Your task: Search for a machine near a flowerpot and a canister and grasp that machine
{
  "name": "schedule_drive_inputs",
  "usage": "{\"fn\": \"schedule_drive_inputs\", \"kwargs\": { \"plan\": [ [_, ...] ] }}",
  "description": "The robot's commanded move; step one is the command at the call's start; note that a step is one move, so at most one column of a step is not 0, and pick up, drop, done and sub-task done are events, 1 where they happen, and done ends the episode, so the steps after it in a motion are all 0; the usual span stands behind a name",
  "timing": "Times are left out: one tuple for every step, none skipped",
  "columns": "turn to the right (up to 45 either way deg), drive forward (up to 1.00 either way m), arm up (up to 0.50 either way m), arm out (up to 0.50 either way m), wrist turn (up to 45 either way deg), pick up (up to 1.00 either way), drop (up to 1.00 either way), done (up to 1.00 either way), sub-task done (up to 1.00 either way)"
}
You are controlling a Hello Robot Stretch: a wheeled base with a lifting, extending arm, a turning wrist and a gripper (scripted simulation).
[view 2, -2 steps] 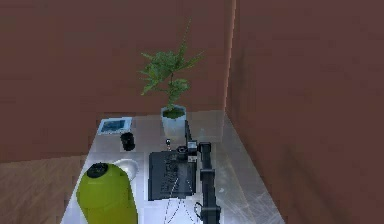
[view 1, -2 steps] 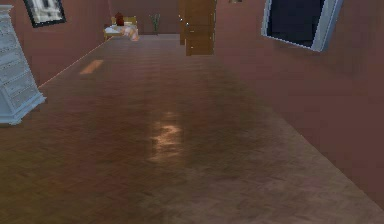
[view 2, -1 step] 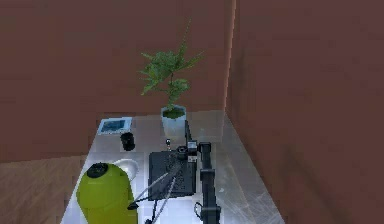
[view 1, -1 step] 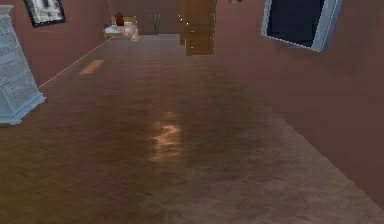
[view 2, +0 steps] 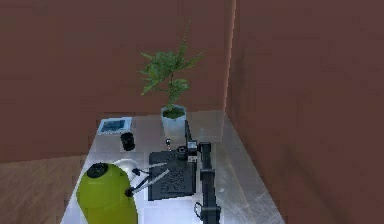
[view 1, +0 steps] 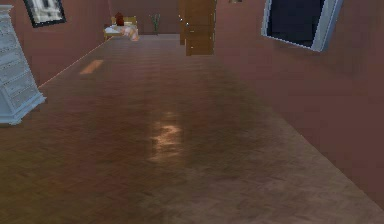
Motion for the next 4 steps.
{"fn": "schedule_drive_inputs", "kwargs": {
  "plan": [
    [0.0,0.0,0.0,0.0,45.0,0.0,0.0,0.0,0.0],
    [0.0,0.0,-0.3,0.0,0.0,0.0,0.0,0.0,0.0],
    [0.0,0.0,0.0,0.0,0.0,1.0,0.0,0.0,0.0],
    [0.0,0.0,0.1,0.0,0.0,0.0,0.0,0.0,0.0]
  ]
}}
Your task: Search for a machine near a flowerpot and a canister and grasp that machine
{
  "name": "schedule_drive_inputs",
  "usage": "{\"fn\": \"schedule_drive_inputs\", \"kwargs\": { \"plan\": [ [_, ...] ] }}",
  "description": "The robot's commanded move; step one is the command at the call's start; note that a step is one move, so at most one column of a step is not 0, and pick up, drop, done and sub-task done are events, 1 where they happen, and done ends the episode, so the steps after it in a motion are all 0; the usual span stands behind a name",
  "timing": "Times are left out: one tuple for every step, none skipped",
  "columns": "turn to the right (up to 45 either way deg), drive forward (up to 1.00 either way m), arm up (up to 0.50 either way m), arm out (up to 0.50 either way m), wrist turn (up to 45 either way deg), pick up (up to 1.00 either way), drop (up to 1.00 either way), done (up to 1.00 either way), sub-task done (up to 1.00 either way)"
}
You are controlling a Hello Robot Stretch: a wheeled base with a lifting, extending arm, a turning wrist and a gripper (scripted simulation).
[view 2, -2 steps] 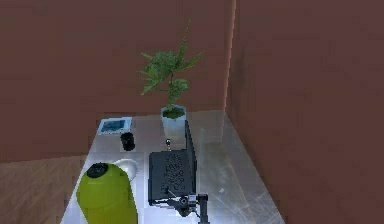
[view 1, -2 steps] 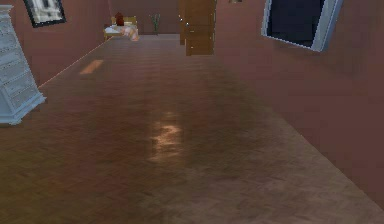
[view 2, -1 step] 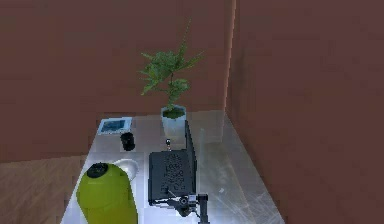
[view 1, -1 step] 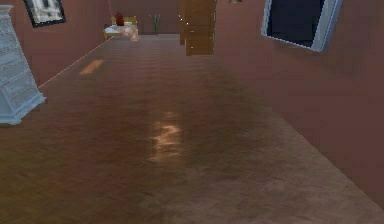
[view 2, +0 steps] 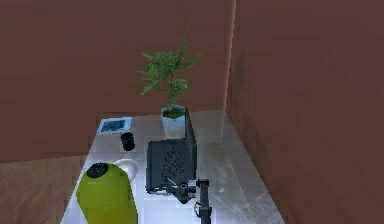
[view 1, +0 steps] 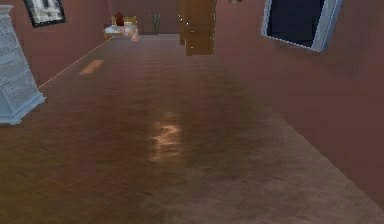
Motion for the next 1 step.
{"fn": "schedule_drive_inputs", "kwargs": {
  "plan": [
    [0.0,0.0,0.0,0.0,0.0,0.0,0.0,1.0,0.0]
  ]
}}
